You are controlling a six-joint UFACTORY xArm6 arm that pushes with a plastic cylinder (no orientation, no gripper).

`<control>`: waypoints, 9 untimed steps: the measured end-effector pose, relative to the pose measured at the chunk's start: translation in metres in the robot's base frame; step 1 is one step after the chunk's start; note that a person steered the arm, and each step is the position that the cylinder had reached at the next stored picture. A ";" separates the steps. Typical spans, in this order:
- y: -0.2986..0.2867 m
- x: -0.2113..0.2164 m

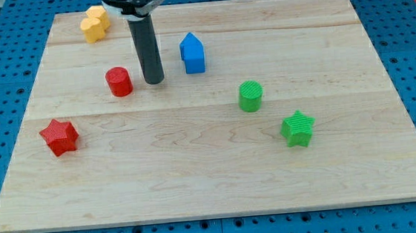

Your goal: Push the yellow hexagon away from the yellow heart

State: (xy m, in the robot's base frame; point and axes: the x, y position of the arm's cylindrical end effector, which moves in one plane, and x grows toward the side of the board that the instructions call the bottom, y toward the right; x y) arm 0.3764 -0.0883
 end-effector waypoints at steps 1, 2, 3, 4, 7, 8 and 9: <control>-0.007 -0.025; -0.015 -0.052; -0.067 -0.049; -0.152 -0.043; -0.167 -0.108; -0.167 -0.142; -0.167 -0.168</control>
State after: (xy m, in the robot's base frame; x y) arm 0.2086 -0.2555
